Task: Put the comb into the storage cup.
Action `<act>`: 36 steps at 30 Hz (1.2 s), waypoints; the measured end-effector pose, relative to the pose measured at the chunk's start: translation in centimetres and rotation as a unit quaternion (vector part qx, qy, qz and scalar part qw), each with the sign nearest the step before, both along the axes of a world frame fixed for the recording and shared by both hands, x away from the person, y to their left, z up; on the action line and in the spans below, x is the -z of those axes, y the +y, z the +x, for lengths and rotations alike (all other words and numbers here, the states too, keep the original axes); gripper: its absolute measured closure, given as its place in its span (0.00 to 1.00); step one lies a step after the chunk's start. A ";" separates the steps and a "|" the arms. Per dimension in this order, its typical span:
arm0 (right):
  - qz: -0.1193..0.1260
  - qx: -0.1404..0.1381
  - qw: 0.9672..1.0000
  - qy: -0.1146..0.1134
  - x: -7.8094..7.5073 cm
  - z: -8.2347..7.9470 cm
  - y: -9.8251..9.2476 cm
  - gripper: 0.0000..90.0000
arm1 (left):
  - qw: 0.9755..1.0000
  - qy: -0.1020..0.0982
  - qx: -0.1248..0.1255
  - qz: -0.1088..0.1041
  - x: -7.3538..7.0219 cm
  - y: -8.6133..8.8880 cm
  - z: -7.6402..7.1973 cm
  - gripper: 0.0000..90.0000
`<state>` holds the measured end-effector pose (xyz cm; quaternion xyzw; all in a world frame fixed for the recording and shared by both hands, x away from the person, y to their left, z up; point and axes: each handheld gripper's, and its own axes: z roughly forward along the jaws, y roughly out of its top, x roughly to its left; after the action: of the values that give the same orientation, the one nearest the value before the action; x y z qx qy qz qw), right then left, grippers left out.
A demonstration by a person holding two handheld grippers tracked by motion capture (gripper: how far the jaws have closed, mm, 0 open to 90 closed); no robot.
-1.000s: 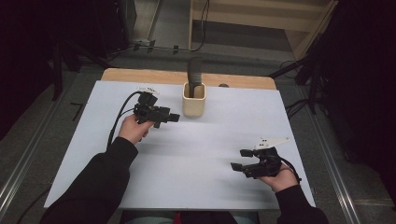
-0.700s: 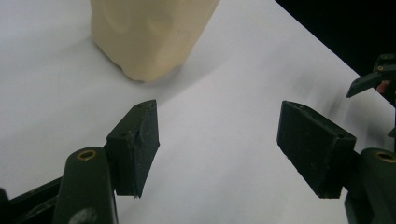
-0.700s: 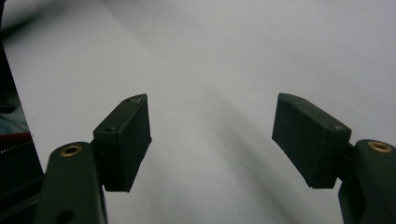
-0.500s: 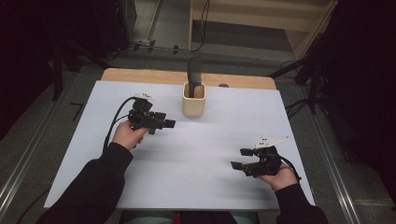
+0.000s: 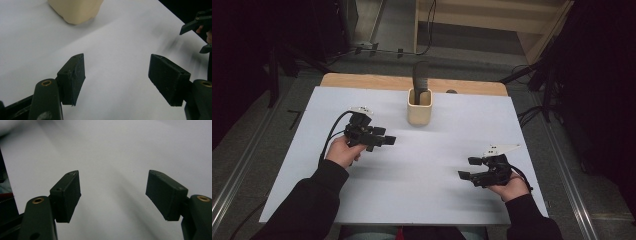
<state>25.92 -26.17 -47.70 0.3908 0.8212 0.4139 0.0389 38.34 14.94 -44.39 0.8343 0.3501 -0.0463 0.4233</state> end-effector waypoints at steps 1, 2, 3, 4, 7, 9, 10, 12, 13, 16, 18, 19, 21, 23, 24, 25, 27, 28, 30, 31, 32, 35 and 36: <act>0.000 0.000 1.000 0.000 0.0 0.0 0.0 0.29 | 1.000 0.001 0.000 0.000 0.0 0.0 -0.1 0.34; 0.000 0.000 1.000 0.000 0.0 0.1 0.1 0.29 | 1.000 0.001 0.001 -0.001 0.0 0.1 -0.2 0.34; -0.001 0.000 1.000 0.001 0.0 0.1 0.1 0.29 | 1.000 0.001 0.001 0.002 0.0 0.2 -0.3 0.34; -0.001 0.000 1.000 0.001 0.0 0.1 0.1 0.29 | 1.000 0.000 0.001 0.002 0.0 0.2 -0.4 0.34; 0.000 0.000 1.000 0.002 0.1 0.2 0.2 0.29 | 1.000 0.000 0.002 0.006 0.1 0.5 -0.9 0.34; -0.001 -0.001 1.000 0.005 0.2 0.3 0.2 0.28 | 1.000 0.005 0.001 0.007 0.2 0.7 -1.1 0.34; -0.001 -0.001 1.000 0.006 0.2 0.4 0.2 0.28 | 1.000 0.007 0.001 0.006 0.2 0.8 -1.3 0.34; -0.002 -0.002 1.000 0.009 0.2 0.5 0.2 0.28 | 1.000 0.008 0.001 0.006 0.2 1.0 -1.5 0.34; -0.002 -0.002 1.000 0.008 0.2 0.5 0.3 0.28 | 1.000 0.005 0.001 0.005 0.2 1.0 -1.7 0.34; -0.002 -0.003 1.000 0.008 0.2 0.5 0.3 0.28 | 1.000 0.002 0.003 0.004 0.2 1.1 -2.2 0.34; -0.002 -0.002 1.000 0.007 0.2 0.5 0.3 0.28 | 1.000 -0.001 0.004 0.008 0.2 1.1 -2.5 0.34; -0.002 -0.002 1.000 0.007 0.2 0.5 0.2 0.28 | 1.000 0.001 0.007 0.010 0.2 1.1 -2.6 0.34; -0.002 -0.001 1.000 0.007 0.2 0.5 0.2 0.28 | 1.000 0.006 0.009 0.010 0.3 1.2 -2.9 0.34; -0.002 0.000 1.000 0.007 0.2 0.5 0.1 0.28 | 1.000 0.008 0.010 0.009 0.4 1.3 -3.2 0.34; -0.002 0.001 1.000 0.007 0.2 0.4 0.1 0.28 | 1.000 0.006 0.010 0.009 0.5 1.4 -3.3 0.34; -0.001 0.002 1.000 0.007 0.2 0.5 0.1 0.28 | 1.000 0.003 0.009 0.010 0.5 1.5 -3.5 0.34; -0.002 0.003 1.000 0.007 0.2 0.4 0.1 0.28 | 1.000 0.003 0.010 0.011 0.5 1.7 -3.8 0.34; -0.002 0.003 1.000 0.007 0.2 0.4 0.1 0.28 | 1.000 0.002 0.008 0.012 0.5 1.8 -3.9 0.34; -0.002 0.003 1.000 0.007 0.3 0.4 0.1 0.28 | 1.000 0.000 0.007 0.011 0.6 2.0 -4.2 0.34; -0.002 0.003 1.000 0.007 0.3 0.4 0.1 0.28 | 1.000 0.000 0.007 0.012 0.7 2.2 -4.4 0.34; -0.002 0.003 1.000 0.007 0.3 0.4 0.1 0.28 | 1.000 0.000 0.006 0.012 0.7 2.3 -4.6 0.34; -0.002 0.003 1.000 0.007 0.3 0.4 0.0 0.28 | 1.000 0.000 0.008 0.015 0.9 2.5 -5.0 0.34; -0.003 0.003 1.000 0.006 0.3 0.4 0.0 0.28 | 1.000 -0.001 0.007 0.015 0.9 2.5 -5.2 0.34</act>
<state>26.34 -26.12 -47.96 0.3962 0.8212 0.4091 0.0361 33.17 17.48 -45.31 0.8430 0.3443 -0.0435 0.4109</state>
